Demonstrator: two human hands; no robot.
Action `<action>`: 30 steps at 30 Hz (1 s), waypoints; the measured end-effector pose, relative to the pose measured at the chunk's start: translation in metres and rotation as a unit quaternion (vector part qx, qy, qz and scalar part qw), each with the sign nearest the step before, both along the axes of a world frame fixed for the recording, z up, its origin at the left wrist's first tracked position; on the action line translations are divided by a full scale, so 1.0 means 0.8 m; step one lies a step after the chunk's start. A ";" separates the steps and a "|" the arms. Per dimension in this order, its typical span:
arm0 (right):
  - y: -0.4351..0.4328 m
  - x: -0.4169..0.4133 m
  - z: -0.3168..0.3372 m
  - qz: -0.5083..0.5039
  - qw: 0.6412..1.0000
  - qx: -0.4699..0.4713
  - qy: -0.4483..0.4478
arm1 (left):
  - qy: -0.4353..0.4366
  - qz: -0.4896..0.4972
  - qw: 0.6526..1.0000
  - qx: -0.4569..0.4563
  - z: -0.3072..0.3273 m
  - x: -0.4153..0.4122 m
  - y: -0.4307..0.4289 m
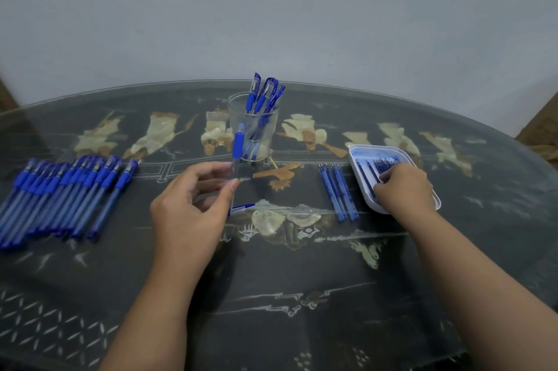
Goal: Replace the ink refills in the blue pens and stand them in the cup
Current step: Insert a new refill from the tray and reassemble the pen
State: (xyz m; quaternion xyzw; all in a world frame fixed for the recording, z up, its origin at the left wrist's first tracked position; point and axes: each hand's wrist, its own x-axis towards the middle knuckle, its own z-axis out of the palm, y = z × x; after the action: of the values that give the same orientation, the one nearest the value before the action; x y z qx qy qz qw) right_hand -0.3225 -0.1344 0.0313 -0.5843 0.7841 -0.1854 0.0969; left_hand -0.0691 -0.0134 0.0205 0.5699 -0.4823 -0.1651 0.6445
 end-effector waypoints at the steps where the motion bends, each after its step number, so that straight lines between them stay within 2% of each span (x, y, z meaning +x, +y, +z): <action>1: 0.002 0.001 0.001 -0.005 1.000 -0.006 -0.005 | -0.001 0.001 1.000 0.000 0.000 0.000 0.000; 7: 0.014 0.009 0.025 0.004 0.993 -0.080 -0.089 | 0.000 -0.012 1.000 0.013 0.002 0.000 0.002; 10: 0.028 0.029 0.042 0.054 0.968 -0.110 -0.218 | -0.017 -0.040 0.999 0.017 0.003 -0.003 0.002; 12: 0.045 0.051 0.053 0.081 0.914 -0.116 -0.381 | -0.037 -0.065 0.997 0.019 0.003 -0.005 0.003; 15: 0.075 0.084 0.067 0.134 0.790 -0.103 -0.590 | -0.064 -0.089 0.994 0.027 0.002 -0.006 0.003; 18: 0.093 0.104 0.070 0.164 0.689 -0.093 -0.700 | -0.081 -0.097 0.992 0.027 0.000 -0.005 0.003; 20: 0.097 0.111 0.068 0.164 0.640 -0.088 -0.746 | -0.086 -0.103 0.990 0.032 -0.001 -0.005 0.004; 24: 0.097 0.115 0.063 0.146 0.600 -0.091 -0.781 | -0.092 -0.114 0.988 0.039 0.000 -0.004 0.005; 30: 0.091 0.114 0.056 0.132 0.590 -0.085 -0.792 | -0.103 -0.120 0.986 0.049 0.002 -0.005 0.007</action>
State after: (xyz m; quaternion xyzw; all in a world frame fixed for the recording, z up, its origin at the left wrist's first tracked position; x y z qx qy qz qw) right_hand -0.2314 -0.0612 0.0760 -0.3094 0.2927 -0.6258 0.6535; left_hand -0.0730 -0.0079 0.0221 0.5527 -0.6026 -0.2052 0.5379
